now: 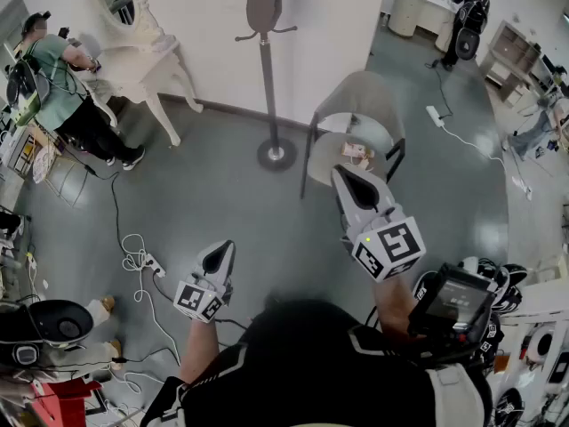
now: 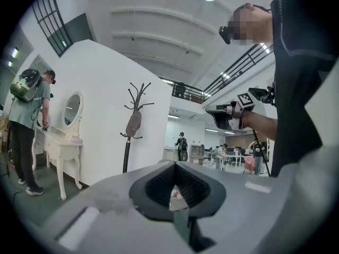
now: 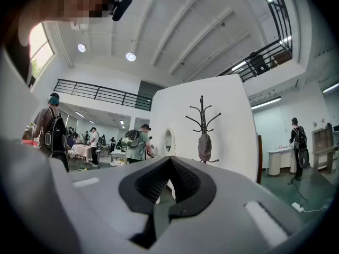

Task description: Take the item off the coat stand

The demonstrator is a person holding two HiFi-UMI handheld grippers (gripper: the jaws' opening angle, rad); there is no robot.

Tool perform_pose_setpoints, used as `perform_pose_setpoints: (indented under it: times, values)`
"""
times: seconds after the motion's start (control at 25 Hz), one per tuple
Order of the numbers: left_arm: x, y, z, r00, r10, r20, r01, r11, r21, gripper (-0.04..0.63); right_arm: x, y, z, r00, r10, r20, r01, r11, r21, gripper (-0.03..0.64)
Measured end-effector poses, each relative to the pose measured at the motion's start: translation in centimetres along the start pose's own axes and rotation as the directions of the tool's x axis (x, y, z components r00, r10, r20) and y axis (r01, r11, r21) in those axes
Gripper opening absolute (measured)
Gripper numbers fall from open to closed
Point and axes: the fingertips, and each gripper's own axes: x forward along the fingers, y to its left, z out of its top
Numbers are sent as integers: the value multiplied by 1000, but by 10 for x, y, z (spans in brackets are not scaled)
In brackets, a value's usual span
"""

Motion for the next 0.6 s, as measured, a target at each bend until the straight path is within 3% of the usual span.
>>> perform_pose_setpoints:
  times: [0.6]
  values:
    - [-9,-12,-5,999,-15,-31,16,1000,14,18,0,6,10,1000,-9,29,9,1000,19,9]
